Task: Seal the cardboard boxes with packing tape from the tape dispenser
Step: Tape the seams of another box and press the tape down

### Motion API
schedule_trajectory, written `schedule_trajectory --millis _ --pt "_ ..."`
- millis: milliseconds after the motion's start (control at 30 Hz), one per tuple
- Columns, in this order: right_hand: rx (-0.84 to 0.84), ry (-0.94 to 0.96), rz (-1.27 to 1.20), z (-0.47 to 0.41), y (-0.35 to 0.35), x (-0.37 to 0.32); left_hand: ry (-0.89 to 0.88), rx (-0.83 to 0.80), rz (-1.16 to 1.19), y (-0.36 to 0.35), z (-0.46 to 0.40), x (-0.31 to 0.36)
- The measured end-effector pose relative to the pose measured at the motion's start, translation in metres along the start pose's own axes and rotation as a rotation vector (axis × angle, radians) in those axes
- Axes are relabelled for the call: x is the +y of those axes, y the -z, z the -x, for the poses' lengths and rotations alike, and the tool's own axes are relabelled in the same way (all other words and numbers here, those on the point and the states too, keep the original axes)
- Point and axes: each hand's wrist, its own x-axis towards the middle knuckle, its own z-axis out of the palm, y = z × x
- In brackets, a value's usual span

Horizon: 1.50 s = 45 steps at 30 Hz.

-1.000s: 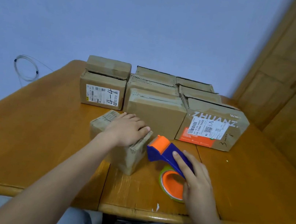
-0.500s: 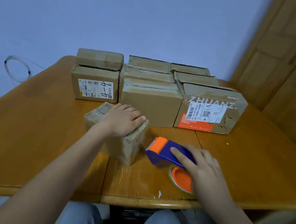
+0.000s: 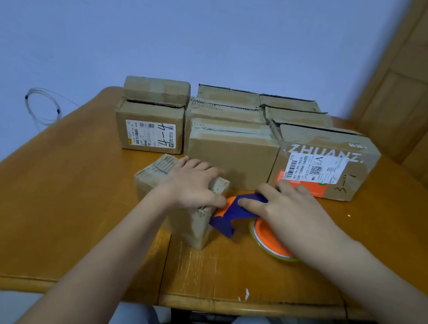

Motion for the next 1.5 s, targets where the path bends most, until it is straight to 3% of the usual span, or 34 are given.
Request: schedule_trajectory --millis 800,1133,1300,1500 --pt "-0.139 0.263 0.311 -0.032 0.04 -0.019 -0.013 0.0 0.036 0.004 0.001 0.001" --pt "-0.108 0.001 -0.021 0.0 0.031 0.046 -0.021 -0.003 0.201 0.008 0.005 0.002" --pt "0.014 -0.13 -0.272 0.022 0.01 0.07 0.02 -0.093 -0.084 0.009 0.003 0.007" --pt "0.106 -0.159 -0.468 0.023 -0.013 0.062 0.102 -0.152 -0.204 0.011 -0.002 0.03"
